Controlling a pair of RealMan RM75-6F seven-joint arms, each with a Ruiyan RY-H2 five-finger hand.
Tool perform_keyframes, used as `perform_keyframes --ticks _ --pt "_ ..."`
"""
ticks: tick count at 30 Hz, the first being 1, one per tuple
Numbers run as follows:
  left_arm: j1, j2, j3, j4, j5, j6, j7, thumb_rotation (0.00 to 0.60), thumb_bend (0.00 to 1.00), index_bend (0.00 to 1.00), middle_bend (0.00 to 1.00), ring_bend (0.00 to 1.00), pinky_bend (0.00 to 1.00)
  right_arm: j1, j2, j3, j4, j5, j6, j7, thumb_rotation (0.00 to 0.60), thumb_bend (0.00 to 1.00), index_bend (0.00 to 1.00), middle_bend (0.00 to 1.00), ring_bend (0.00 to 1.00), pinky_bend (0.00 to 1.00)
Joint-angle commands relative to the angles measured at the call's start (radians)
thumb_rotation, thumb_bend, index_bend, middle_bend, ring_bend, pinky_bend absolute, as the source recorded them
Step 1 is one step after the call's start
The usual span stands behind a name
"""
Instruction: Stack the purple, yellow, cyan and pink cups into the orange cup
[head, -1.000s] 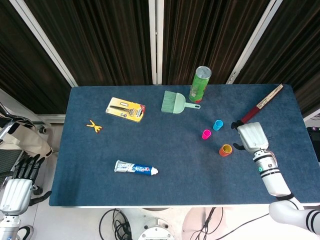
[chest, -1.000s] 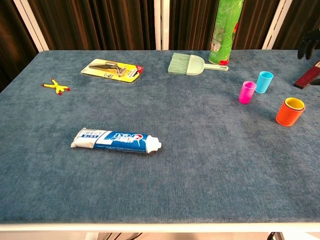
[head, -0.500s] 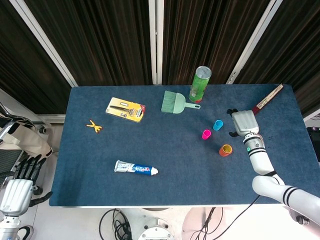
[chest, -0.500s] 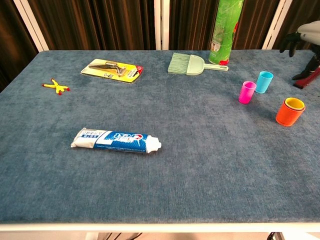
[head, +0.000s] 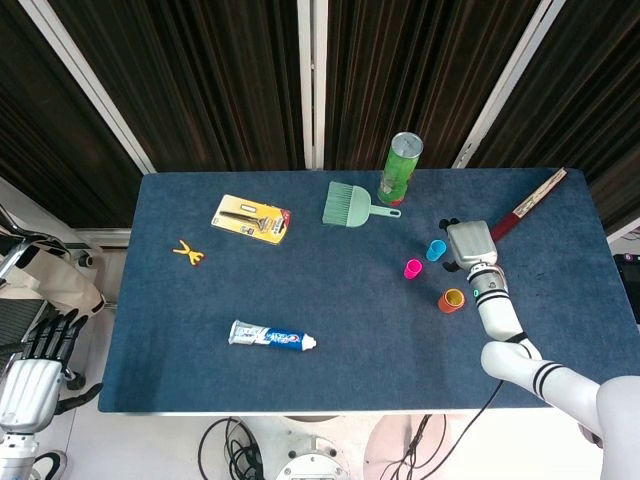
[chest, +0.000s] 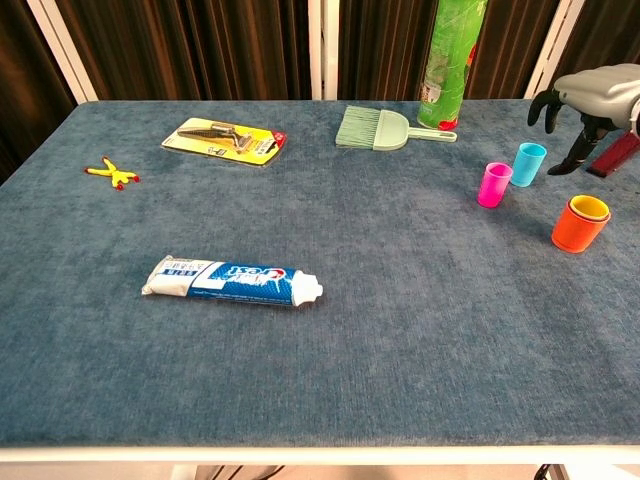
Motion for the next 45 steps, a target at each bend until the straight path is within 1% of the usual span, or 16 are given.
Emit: perform_keyframes --ticks 1,11,20,33,37,45 --pt "0.002 0.0 -0.005 -0.002 -0.004 0.005 0.001 0.6 0.02 0.03 0.0 0.0 0.0 0.009 -0.023 -0.005 0.029 0.002 -0.014 0.005 0.6 0.09 0.3 0.33 0.9 0.95" --pt "0.004 0.002 -0.006 -0.003 -0.014 0.001 -0.001 0.6 0.02 0.03 0.0 0.0 0.0 0.011 -0.087 0.003 0.109 -0.043 -0.006 0.078 0.6 0.12 0.34 0.38 0.9 0.96" --pt "0.003 0.001 -0.008 -0.002 -0.02 -0.005 0.002 0.6 0.02 0.03 0.0 0.0 0.0 0.015 -0.12 0.003 0.161 -0.084 -0.011 0.116 0.6 0.16 0.4 0.4 0.9 0.96" --pt "-0.004 0.004 -0.01 -0.009 -0.024 -0.022 0.017 0.6 0.02 0.03 0.0 0.0 0.0 0.01 -0.15 0.015 0.205 -0.108 -0.007 0.145 0.6 0.17 0.46 0.46 0.9 0.96" --pt "-0.005 0.006 -0.01 -0.014 -0.023 -0.024 0.021 0.6 0.02 0.03 0.0 0.0 0.0 0.009 -0.158 0.019 0.216 -0.117 -0.001 0.149 0.6 0.21 0.49 0.48 0.9 0.96" --pt "-0.004 0.009 -0.01 -0.015 -0.023 -0.02 0.017 0.6 0.02 0.03 0.0 0.0 0.0 0.007 -0.166 0.027 0.22 -0.126 0.009 0.143 0.6 0.23 0.54 0.52 0.91 0.97"
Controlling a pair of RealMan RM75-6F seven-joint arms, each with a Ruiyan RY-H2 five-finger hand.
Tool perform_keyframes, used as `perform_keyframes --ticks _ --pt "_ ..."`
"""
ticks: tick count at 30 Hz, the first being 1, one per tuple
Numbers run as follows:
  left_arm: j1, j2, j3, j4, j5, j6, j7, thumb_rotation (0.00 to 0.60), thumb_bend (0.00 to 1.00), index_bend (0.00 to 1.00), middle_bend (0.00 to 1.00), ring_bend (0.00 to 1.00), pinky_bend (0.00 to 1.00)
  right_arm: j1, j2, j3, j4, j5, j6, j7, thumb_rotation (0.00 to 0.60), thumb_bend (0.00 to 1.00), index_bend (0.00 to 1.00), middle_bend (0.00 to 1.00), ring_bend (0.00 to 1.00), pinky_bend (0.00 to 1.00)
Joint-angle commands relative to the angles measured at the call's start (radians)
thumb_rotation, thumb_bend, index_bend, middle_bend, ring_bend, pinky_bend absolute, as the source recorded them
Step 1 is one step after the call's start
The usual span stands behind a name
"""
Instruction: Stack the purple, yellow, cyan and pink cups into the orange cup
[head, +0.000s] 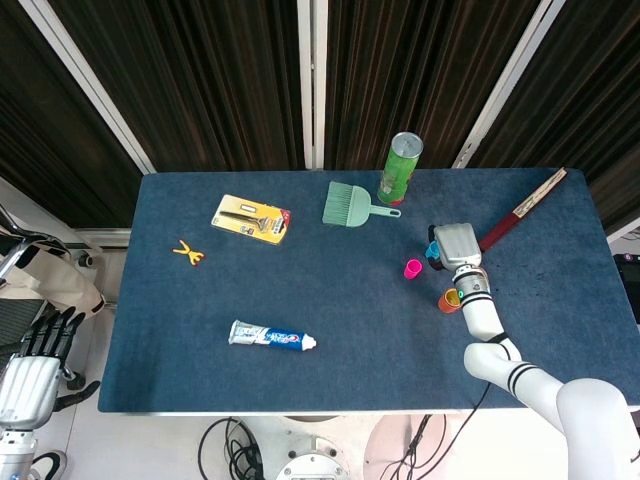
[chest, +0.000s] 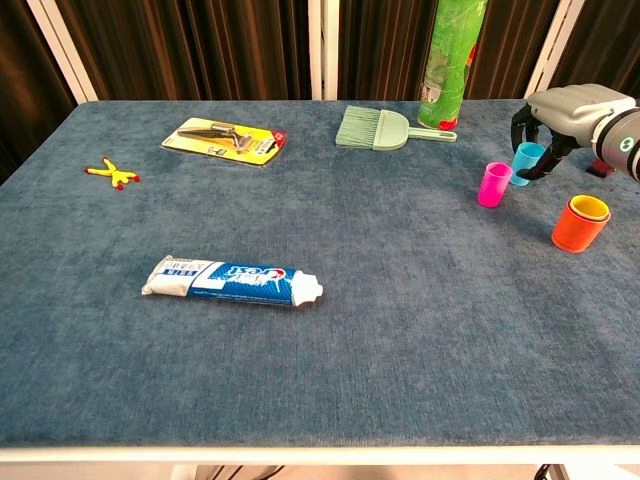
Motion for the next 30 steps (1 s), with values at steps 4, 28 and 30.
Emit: perform_keyframes --ticks 4,28,30 --pt "0.002 0.002 0.001 0.0 0.002 0.004 -0.005 0.6 0.02 0.03 0.0 0.0 0.0 -0.004 0.005 0.009 -0.014 -0.003 0.011 0.0 0.6 0.24 0.56 0.53 0.91 0.97" --pt "0.001 -0.009 0.007 -0.004 0.02 0.006 0.023 0.6 0.02 0.03 0.0 0.0 0.0 -0.196 0.48 -0.094 -0.695 -0.161 0.198 0.012 0.6 0.22 0.58 0.55 0.91 0.97" --pt "0.0 -0.01 0.007 -0.005 0.023 0.005 0.025 0.6 0.02 0.03 0.0 0.0 0.0 -0.208 0.492 -0.109 -0.716 -0.168 0.205 0.005 0.6 0.22 0.58 0.56 0.91 0.97"
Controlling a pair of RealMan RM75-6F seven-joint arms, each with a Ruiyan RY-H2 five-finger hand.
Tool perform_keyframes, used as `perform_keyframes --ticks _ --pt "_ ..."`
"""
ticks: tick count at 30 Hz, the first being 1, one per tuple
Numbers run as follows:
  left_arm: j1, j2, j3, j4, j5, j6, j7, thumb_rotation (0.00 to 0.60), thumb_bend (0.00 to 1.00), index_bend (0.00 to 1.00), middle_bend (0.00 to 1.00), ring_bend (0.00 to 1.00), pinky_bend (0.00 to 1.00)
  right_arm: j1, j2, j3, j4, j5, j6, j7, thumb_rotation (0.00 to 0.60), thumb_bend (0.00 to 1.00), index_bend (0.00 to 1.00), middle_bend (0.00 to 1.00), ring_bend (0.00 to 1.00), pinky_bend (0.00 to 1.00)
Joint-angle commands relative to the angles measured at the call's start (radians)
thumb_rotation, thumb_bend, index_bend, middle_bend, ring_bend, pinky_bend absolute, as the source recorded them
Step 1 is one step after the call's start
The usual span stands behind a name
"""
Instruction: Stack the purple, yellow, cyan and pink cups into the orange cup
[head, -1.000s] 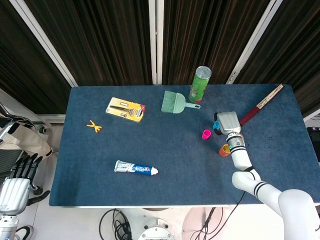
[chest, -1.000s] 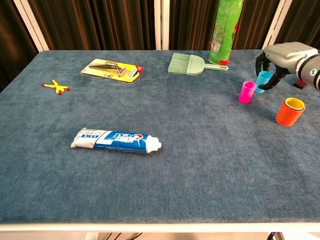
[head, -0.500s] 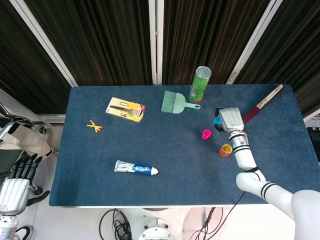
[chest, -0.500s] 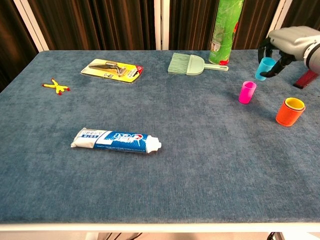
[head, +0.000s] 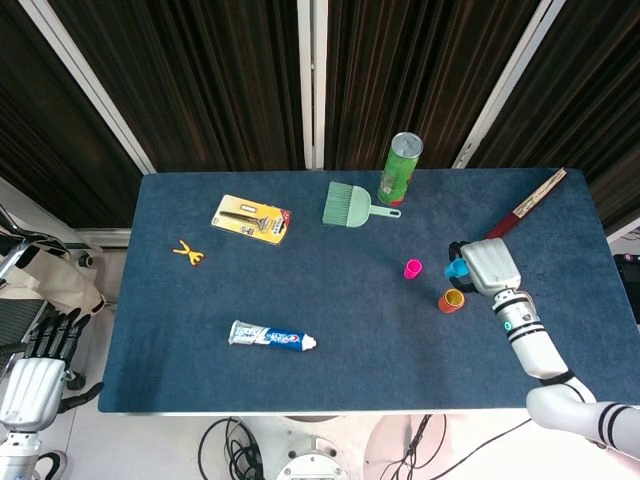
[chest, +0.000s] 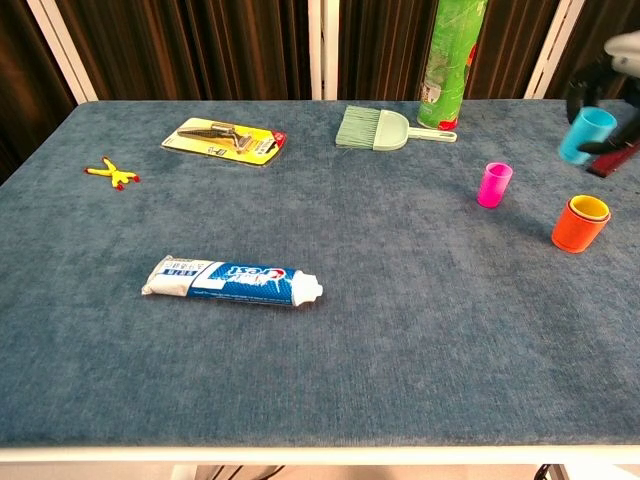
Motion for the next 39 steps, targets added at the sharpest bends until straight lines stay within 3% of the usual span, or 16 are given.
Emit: perform_keyframes --ticks 1,27,34,39 --pt "-0.001 0.0 0.001 -0.002 0.003 0.0 0.002 0.6 0.02 0.03 0.0 0.0 0.0 -0.025 0.021 -0.03 -0.036 -0.019 0.017 -0.012 0.6 0.22 0.58 0.56 0.91 0.97" --pt "-0.001 -0.003 -0.001 0.002 0.004 0.002 0.0 0.6 0.02 0.03 0.0 0.0 0.0 -0.012 0.017 -0.064 -0.062 0.01 -0.028 -0.065 0.6 0.19 0.58 0.56 0.91 0.97" --pt "-0.001 -0.001 -0.001 0.001 0.005 0.005 -0.002 0.6 0.02 0.03 0.0 0.0 0.0 -0.005 0.028 -0.07 -0.07 0.005 -0.051 -0.049 0.6 0.08 0.39 0.41 0.9 0.97" --pt "-0.001 -0.001 0.0 0.001 0.006 0.004 -0.003 0.6 0.02 0.03 0.0 0.0 0.0 -0.006 0.03 -0.063 -0.072 -0.008 -0.036 -0.03 0.6 0.07 0.37 0.38 0.9 0.97"
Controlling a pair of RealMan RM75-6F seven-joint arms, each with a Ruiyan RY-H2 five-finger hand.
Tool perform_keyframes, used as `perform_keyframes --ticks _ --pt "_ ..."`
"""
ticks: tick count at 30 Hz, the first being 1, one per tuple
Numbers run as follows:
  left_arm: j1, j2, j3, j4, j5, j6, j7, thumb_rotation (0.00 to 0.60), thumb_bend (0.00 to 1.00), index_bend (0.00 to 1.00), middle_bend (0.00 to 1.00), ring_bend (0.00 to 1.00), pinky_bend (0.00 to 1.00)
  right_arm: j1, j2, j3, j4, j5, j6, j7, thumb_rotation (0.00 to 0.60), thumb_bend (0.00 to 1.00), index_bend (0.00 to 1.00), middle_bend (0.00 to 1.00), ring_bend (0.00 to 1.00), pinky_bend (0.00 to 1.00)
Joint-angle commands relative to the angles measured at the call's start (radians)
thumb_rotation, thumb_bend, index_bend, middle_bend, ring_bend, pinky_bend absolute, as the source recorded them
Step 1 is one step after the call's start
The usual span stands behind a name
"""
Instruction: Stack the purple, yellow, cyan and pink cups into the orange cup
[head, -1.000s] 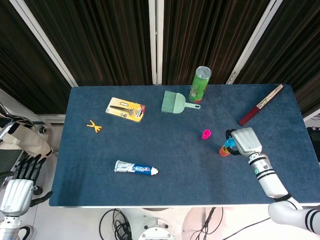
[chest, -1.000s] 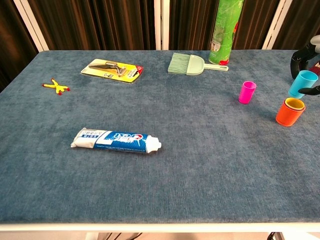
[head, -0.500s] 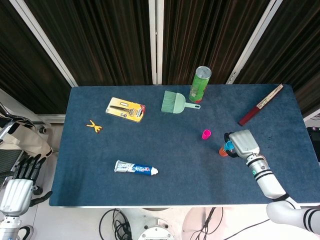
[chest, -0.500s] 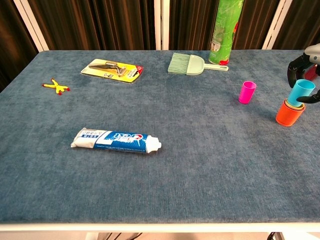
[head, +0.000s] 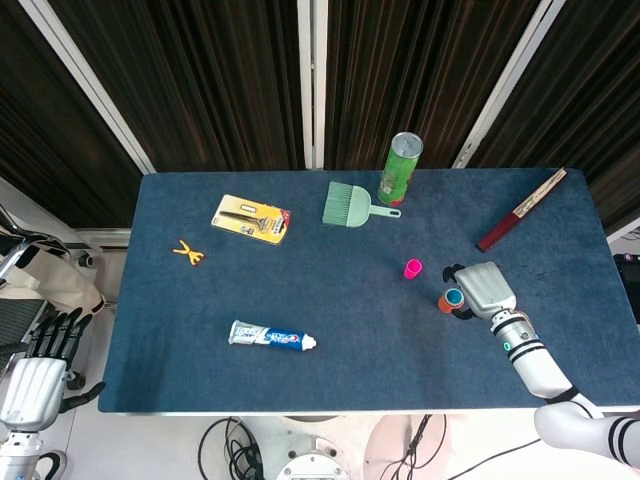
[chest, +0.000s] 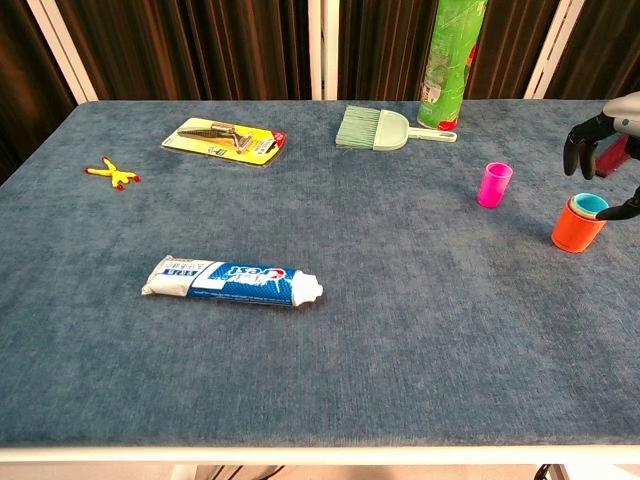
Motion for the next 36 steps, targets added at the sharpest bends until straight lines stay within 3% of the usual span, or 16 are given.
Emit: perform_keyframes --ticks 1,7,15,23,36 --pt "0.0 0.0 0.0 0.0 0.0 -0.001 0.0 0.6 0.02 0.03 0.0 0.0 0.0 -0.001 0.001 0.008 0.0 -0.01 0.014 0.013 0.6 0.07 0.37 0.38 0.9 0.97" --pt "-0.005 -0.001 0.0 0.002 -0.001 -0.009 -0.001 0.6 0.02 0.03 0.0 0.0 0.0 0.017 -0.037 0.056 0.019 -0.006 0.066 -0.002 0.6 0.07 0.37 0.39 0.9 0.97" --pt "-0.002 0.005 0.0 -0.01 0.009 0.006 0.001 0.6 0.02 0.03 0.0 0.0 0.0 0.132 -0.183 0.124 0.152 0.161 0.005 -0.171 0.6 0.12 0.37 0.39 0.9 0.97" --pt "0.005 0.011 0.008 -0.001 0.006 0.008 -0.042 0.6 0.02 0.03 0.0 0.0 0.0 0.201 -0.292 0.112 0.289 0.277 -0.074 -0.25 0.6 0.12 0.37 0.38 0.9 0.97" --pt "0.005 0.003 0.009 0.011 0.002 0.004 -0.044 0.6 0.02 0.03 0.0 0.0 0.0 0.225 -0.319 0.097 0.312 0.303 -0.085 -0.249 0.6 0.13 0.37 0.42 0.9 0.97"
